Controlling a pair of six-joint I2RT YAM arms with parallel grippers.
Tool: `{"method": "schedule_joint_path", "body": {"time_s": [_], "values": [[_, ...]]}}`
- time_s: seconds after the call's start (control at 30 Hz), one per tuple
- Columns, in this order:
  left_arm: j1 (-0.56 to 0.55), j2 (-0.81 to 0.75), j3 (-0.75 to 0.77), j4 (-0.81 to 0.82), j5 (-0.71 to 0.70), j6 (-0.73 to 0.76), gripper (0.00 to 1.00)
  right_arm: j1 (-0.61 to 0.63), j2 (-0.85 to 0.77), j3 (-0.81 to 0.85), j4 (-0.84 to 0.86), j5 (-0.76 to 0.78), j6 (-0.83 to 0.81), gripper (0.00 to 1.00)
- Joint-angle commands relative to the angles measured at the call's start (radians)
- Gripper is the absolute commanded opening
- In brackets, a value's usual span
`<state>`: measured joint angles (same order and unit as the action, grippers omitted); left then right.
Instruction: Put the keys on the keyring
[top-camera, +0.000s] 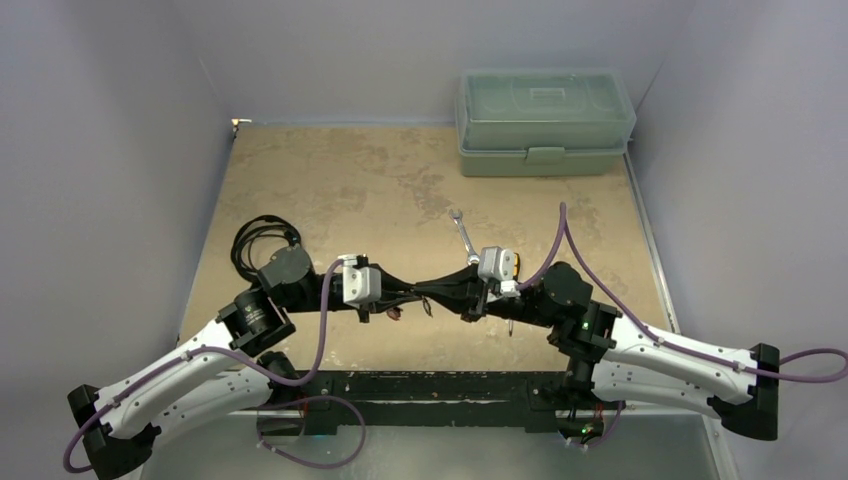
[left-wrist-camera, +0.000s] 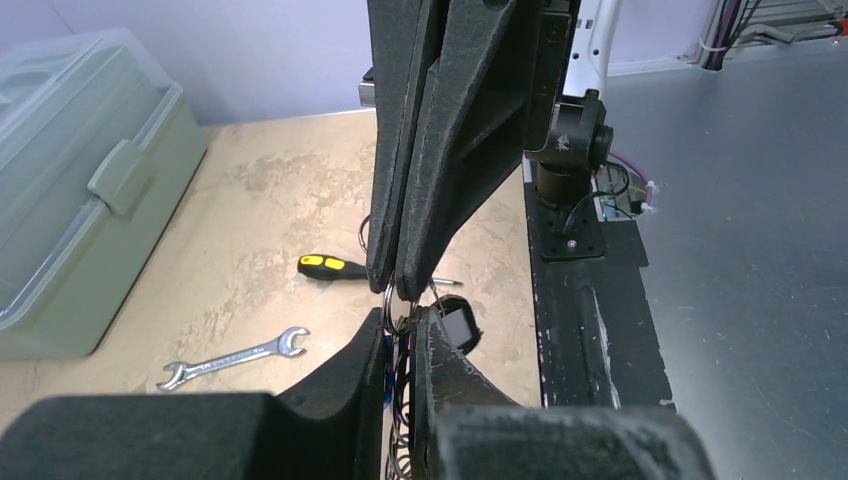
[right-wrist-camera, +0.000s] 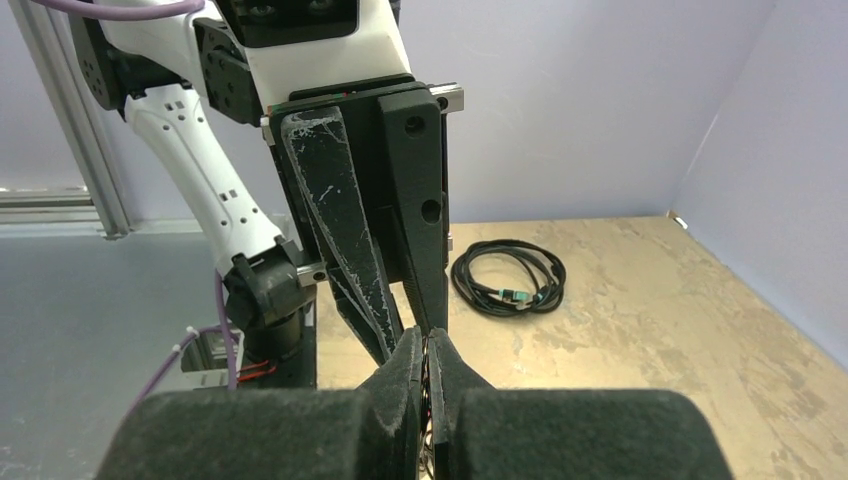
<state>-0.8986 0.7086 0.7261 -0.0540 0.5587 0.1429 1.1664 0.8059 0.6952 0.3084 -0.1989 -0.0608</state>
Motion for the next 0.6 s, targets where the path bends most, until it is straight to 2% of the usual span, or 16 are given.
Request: {"method": "schedule_joint_path", "body": {"time_s": [0.0,0.1,0.13,0.17,0.2,0.27,0.33,0.43,0.57], "values": [[0.011,-0.006,0.028,-0.024,0.006,0.031,0.00,0.010,-0.025,0.008,0.049,-0.043,0.016,0.00],[0.011,-0.006,0.047,-0.083,0.000,0.056,0.00,0.010,-0.020,0.038,-0.008,-0.074,0.022,0.00],[0.011,-0.002,0.056,-0.107,-0.006,0.068,0.00,0.010,-0.019,0.052,-0.032,-0.074,0.029,0.04],[0.011,0.004,0.066,-0.132,-0.011,0.072,0.00,0.010,-0.021,0.069,-0.059,-0.072,0.029,0.21],[0.011,0.009,0.076,-0.153,-0.014,0.077,0.00,0.010,-0.021,0.088,-0.090,-0.072,0.027,0.34],[0.010,0.015,0.090,-0.184,-0.015,0.073,0.00,0.010,-0.021,0.147,-0.178,-0.073,0.014,0.49],[0.010,0.015,0.095,-0.203,-0.017,0.072,0.00,0.010,-0.010,0.202,-0.269,-0.080,0.009,0.60],[0.009,0.012,0.100,-0.223,-0.018,0.074,0.00,0.010,0.047,0.303,-0.448,-0.097,-0.025,0.63],[0.010,0.021,0.114,-0.250,-0.021,0.079,0.00,0.010,0.149,0.439,-0.647,-0.074,-0.067,0.60]]}}
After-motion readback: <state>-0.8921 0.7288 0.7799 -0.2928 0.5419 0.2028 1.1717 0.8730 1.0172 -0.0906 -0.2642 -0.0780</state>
